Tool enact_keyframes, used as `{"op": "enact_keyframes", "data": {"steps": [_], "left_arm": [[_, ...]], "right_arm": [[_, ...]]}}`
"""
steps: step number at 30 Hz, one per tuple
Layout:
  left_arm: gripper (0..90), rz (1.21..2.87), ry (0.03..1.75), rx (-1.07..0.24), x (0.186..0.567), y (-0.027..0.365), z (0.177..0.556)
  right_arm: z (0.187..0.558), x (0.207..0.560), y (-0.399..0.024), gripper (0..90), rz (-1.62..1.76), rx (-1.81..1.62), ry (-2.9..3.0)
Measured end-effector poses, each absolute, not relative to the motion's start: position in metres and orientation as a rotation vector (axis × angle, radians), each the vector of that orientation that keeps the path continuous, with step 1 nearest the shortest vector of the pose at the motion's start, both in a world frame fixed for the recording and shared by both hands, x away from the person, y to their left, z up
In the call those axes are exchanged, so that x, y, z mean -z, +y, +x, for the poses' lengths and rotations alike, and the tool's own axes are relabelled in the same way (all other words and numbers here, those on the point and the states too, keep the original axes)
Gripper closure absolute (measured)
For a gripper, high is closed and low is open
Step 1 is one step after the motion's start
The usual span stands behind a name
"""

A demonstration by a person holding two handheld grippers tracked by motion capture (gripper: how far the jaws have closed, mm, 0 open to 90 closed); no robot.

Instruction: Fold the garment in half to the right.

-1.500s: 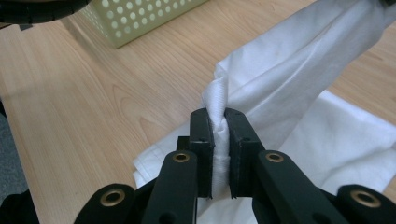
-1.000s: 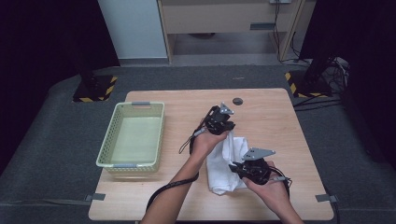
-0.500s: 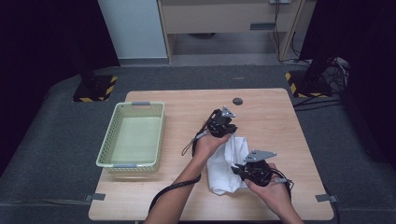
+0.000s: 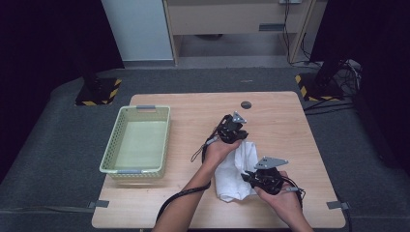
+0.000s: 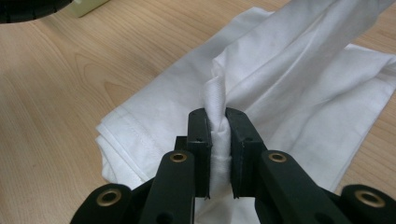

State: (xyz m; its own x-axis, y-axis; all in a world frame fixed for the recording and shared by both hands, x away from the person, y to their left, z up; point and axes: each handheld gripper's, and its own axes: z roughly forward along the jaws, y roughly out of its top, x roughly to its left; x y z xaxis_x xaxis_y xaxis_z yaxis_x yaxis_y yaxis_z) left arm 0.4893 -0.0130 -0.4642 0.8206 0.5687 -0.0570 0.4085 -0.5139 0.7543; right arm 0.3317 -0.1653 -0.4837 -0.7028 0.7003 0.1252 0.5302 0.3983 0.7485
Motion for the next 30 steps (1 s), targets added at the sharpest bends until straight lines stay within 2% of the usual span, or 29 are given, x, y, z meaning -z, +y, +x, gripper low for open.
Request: {"op": "enact_keyframes", "data": {"steps": [7, 11, 14, 21, 30], "left_arm": [[80.1, 2.174, 0.715, -0.257, 0.465, -0.015, 0.489], [59.9, 2.152, 0.713, -0.295, 0.461, -0.016, 0.485], [56.2, 2.125, 0.717, -0.308, 0.454, -0.013, 0.481], [51.5, 2.093, 0.721, -0.33, 0.439, 0.003, 0.469], [51.1, 2.11, 0.739, -0.366, 0.439, 0.036, 0.457]], "right_arm": [[0.332, 0.485, -0.166, 80.3, 1.099, -1.179, 2.453], [0.332, 0.49, -0.168, 80.2, 1.116, -1.169, 2.453], [0.331, 0.492, -0.169, 80.0, 1.121, -1.165, 2.455], [0.327, 0.494, -0.176, 77.0, 1.157, -1.171, 2.429], [0.32, 0.504, -0.195, 73.3, 1.242, -1.192, 2.393]]}}
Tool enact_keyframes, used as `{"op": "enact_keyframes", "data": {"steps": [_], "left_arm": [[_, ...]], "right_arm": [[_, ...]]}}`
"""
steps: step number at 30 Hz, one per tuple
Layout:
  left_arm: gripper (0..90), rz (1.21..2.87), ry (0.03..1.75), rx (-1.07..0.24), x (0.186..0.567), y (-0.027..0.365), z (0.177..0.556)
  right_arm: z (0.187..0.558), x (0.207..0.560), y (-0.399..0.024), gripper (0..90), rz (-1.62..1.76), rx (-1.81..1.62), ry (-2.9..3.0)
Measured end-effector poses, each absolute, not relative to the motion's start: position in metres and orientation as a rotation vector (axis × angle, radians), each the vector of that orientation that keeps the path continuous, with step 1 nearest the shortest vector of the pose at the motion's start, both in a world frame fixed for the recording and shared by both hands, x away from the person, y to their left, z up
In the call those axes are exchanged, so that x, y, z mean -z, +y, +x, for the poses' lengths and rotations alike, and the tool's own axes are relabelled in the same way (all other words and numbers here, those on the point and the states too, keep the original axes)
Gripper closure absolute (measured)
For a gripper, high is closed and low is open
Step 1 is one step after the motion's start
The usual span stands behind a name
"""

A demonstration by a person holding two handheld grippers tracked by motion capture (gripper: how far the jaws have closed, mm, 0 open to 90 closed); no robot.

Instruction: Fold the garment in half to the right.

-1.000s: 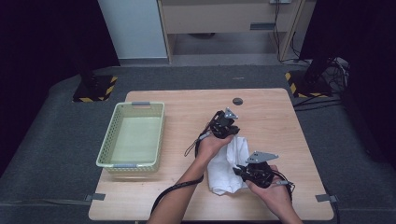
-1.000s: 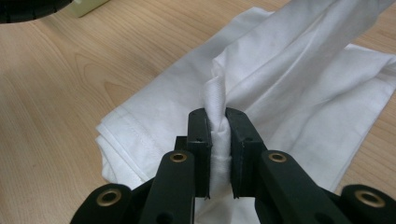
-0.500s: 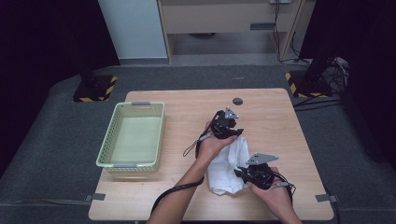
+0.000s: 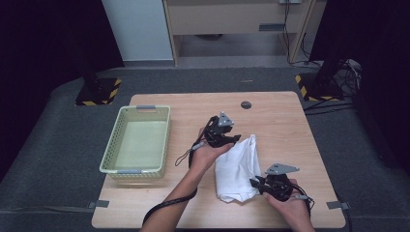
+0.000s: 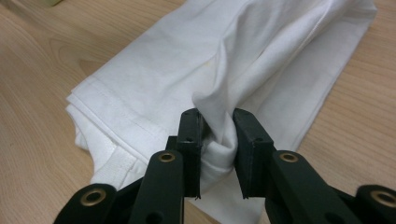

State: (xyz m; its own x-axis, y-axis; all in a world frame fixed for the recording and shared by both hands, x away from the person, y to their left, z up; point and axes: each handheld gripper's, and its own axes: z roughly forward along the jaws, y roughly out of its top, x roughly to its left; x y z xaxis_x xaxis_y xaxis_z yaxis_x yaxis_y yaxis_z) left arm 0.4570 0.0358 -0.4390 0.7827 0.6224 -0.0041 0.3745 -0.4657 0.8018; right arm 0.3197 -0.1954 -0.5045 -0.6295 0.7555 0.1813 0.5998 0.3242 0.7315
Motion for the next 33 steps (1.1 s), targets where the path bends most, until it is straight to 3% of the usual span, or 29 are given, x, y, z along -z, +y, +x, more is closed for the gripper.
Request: {"op": "enact_keyframes", "data": {"steps": [18, 33], "left_arm": [[50.0, 2.116, 0.835, -0.351, 0.463, 0.07, 0.462], [47.8, 2.159, 0.867, -0.334, 0.477, 0.073, 0.465]], "right_arm": [[0.313, 0.513, -0.211, 64.9, 1.29, -1.197, 2.396], [0.303, 0.513, -0.232, 48.6, 1.338, -1.159, 2.388]]}}
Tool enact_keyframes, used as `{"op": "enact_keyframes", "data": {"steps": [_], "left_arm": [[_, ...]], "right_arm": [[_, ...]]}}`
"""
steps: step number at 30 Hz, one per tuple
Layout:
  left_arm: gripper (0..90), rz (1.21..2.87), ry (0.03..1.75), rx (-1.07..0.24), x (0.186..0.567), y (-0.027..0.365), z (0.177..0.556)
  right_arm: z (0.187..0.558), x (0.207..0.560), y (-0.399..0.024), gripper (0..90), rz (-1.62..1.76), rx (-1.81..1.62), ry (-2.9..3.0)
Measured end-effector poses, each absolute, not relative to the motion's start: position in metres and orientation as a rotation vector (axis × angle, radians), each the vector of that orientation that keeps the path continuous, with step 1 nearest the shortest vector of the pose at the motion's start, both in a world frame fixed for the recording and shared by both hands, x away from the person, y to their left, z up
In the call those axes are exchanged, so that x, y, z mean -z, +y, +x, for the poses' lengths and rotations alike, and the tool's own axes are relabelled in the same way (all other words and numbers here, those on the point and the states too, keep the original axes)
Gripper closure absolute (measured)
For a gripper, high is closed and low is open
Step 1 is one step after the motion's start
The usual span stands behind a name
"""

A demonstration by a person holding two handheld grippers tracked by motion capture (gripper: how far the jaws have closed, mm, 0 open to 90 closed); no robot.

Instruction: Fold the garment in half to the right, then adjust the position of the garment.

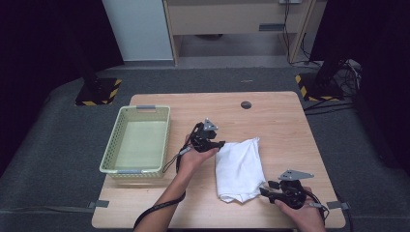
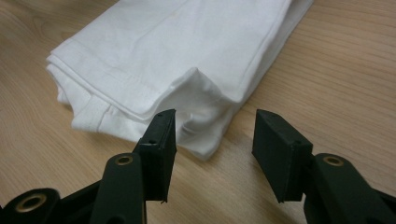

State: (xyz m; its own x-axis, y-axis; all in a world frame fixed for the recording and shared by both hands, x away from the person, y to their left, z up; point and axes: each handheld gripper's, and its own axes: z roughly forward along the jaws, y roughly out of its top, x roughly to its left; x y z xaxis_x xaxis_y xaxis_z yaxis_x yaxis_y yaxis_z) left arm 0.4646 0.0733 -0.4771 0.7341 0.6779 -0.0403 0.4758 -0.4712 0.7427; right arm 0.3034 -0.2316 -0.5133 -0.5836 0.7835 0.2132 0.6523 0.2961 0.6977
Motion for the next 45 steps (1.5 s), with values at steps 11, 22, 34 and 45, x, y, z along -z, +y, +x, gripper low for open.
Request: {"op": "enact_keyframes", "data": {"steps": [11, 22, 34, 45], "left_arm": [[40.7, 2.227, 0.917, -0.285, 0.499, 0.074, 0.474], [35.4, 2.245, 0.955, -0.256, 0.514, 0.068, 0.486], [34.5, 2.254, 0.95, -0.25, 0.521, 0.063, 0.487], [36.2, 2.253, 0.932, -0.266, 0.522, 0.063, 0.485]], "right_arm": [[0.3, 0.512, -0.242, 24.6, 1.307, -1.133, 2.402], [0.312, 0.494, -0.232, 27.9, 1.263, -1.148, 2.408], [0.337, 0.491, -0.206, 28.9, 1.311, -1.141, 2.383], [0.336, 0.509, -0.203, 31.3, 1.323, -1.038, 2.433]]}}
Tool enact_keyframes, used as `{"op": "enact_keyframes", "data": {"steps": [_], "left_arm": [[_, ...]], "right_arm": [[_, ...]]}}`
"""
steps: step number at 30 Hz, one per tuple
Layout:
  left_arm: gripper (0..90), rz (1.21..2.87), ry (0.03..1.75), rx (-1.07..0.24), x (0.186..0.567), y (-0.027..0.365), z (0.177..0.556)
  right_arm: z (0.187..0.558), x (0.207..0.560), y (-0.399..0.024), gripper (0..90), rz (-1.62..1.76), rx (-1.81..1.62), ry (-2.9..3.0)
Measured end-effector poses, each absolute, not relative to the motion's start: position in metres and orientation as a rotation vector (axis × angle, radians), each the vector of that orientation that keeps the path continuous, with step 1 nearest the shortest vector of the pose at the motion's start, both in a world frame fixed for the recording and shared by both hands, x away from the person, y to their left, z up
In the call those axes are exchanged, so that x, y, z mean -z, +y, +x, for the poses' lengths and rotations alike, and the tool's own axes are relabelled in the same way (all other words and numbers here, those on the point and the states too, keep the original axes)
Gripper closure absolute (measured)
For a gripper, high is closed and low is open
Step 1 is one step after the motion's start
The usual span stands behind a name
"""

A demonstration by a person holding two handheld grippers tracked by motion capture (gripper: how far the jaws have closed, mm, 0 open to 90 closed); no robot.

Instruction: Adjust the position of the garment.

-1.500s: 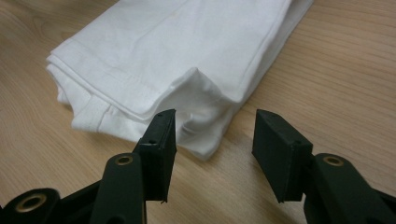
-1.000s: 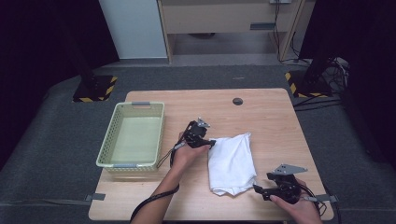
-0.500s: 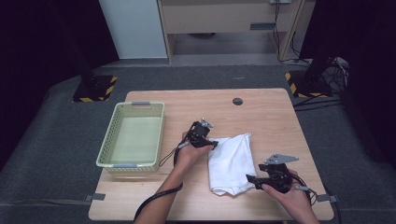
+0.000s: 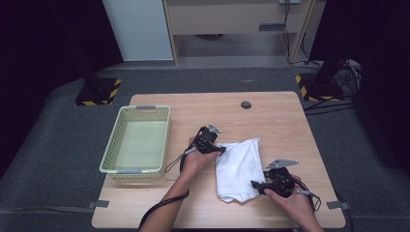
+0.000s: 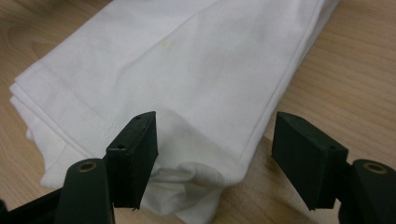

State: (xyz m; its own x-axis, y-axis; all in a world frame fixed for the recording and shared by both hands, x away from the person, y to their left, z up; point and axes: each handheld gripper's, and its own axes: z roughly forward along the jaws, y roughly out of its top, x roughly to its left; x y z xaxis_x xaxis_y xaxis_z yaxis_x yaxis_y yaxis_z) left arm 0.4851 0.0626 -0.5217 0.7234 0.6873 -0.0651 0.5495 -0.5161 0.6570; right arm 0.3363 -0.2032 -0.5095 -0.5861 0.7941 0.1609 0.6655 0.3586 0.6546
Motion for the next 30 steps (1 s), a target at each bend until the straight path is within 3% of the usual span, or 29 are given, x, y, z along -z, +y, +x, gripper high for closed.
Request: {"op": "enact_keyframes", "data": {"steps": [14, 30], "left_arm": [[36.9, 2.24, 0.933, -0.273, 0.523, 0.062, 0.484], [39.8, 2.225, 0.908, -0.279, 0.524, 0.061, 0.481]], "right_arm": [[0.319, 0.52, -0.203, 33.3, 1.288, -1.036, 2.44], [0.314, 0.521, -0.2, 70.0, 1.233, -1.069, 2.468]]}}
